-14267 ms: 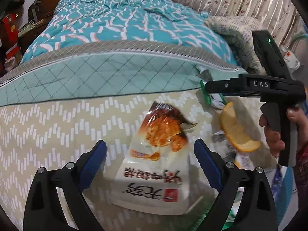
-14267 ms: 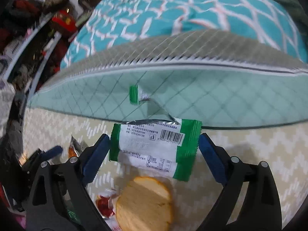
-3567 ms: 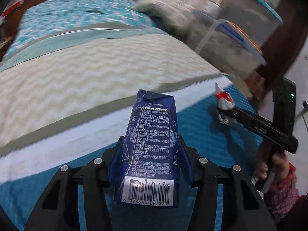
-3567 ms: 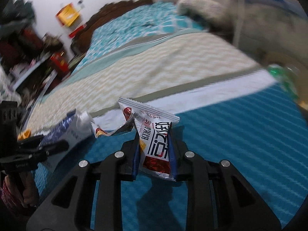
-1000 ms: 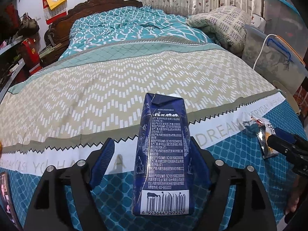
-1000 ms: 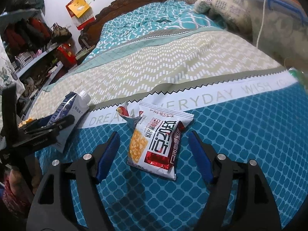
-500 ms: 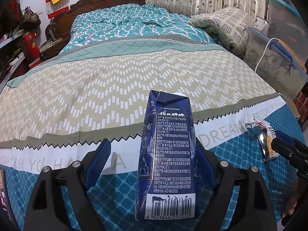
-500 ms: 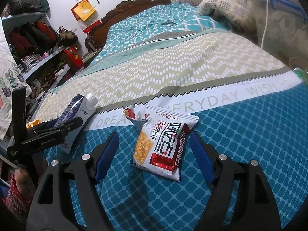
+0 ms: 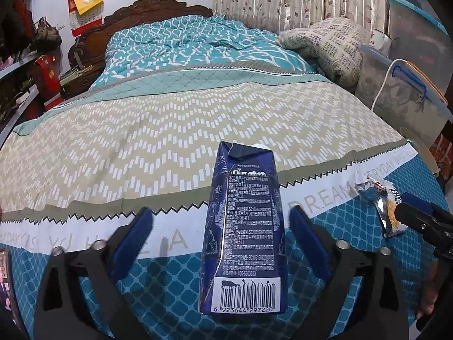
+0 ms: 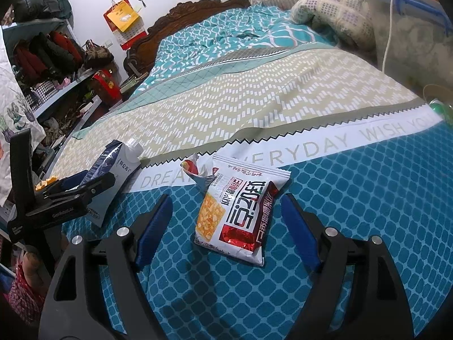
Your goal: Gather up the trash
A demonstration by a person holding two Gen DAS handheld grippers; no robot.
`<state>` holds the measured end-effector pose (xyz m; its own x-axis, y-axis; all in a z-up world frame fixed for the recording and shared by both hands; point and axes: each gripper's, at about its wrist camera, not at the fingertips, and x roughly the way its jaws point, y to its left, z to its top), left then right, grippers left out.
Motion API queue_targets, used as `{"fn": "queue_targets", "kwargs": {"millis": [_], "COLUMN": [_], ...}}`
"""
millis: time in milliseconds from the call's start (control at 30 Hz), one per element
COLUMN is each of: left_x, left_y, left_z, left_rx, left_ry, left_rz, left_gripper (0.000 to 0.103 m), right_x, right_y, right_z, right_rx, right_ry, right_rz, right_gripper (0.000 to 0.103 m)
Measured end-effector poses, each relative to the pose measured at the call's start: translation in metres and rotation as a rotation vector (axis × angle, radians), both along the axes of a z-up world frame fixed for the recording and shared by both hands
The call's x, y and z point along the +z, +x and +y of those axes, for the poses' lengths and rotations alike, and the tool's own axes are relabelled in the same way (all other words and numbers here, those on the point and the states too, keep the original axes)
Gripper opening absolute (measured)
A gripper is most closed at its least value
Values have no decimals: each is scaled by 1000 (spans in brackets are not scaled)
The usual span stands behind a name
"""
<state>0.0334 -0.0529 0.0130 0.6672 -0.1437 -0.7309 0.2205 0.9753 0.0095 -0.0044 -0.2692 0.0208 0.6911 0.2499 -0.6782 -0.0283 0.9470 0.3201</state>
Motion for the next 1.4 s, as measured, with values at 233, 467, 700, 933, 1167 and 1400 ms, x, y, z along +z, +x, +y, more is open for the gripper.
{"fn": "queue_targets", "kwargs": {"millis": [233, 467, 700, 933, 1167, 1400], "left_x": [2, 5, 8, 8, 8, 9], "left_y": [-4, -11, -15, -16, -13, -9], "left_z": [-4, -8, -5, -2, 1, 9], "left_rx": [-24, -40, -39, -49, -41, -30], "left_ry": [9, 20, 12, -4, -13, -24], "left_rz": [-24, -57, -81, -80, -63, -50], "left_gripper": [94, 94, 94, 94, 94, 94], "right_x": [2, 5, 7, 8, 7, 5], "right_y": [0, -4, -6, -7, -7, -5], "right_z": [-1, 3, 5, 9, 9, 6], "right_rx": [3, 21, 29, 38, 37, 35], "right_ry": [-1, -10, -18, -33, -27, -24], "right_rz": [-8, -33, -50, -59, -53, -45], "right_gripper": [80, 91, 97, 99, 99, 99]}}
